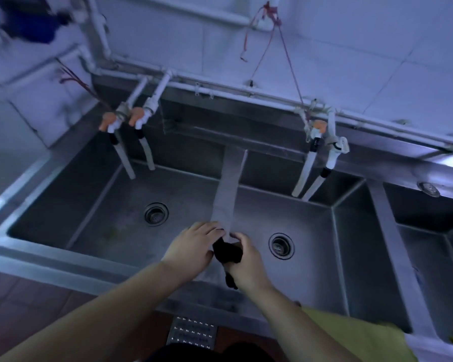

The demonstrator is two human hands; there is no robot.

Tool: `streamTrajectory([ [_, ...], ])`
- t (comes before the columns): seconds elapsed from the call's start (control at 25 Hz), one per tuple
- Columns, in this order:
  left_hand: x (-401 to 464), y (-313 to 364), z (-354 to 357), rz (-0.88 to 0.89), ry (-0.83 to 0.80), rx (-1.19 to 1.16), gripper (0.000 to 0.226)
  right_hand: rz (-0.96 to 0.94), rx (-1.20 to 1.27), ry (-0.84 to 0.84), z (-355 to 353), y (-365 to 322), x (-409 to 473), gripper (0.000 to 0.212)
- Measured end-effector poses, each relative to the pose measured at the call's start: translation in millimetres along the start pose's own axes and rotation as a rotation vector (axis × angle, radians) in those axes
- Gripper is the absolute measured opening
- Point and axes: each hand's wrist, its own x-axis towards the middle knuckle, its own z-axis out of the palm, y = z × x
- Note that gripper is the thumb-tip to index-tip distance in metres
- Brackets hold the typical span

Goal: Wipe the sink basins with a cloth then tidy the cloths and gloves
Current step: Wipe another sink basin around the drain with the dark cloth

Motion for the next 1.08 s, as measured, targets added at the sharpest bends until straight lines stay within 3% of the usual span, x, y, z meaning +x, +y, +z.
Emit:
streamTrajectory([
  [0.12,-49,-55,-45,0.007,0.030,0.049,0.042,-0.067,-0.004,-0.055,69,-53,1,0.062],
  [0.32,-120,-139,-107,-0.131,0.147,0.139,0.022,-0.142,-0.034,-0.117,166,-124,3,0.066],
  [0.68,-95,-199,-124,-0.217,0.089,0.160,0.023,-0.102,-0.197,-0.008,219,-158,41,0.067],
  [0.76,-84,-214,-125,-0.243,0.068,0.183,0.024,-0.102,-0.234,0.004,226,-155,58,0.056],
  [0.92,-57,-252,-127,-0.288,-0.051,0.258,0.027,-0.098,-0.336,0.006,232,-152,107,0.009],
  [1.08,-37,-305,-121,-0.293,-0.253,0.280,0.022,-0.079,-0.438,-0.065,230,-149,165,0.021],
])
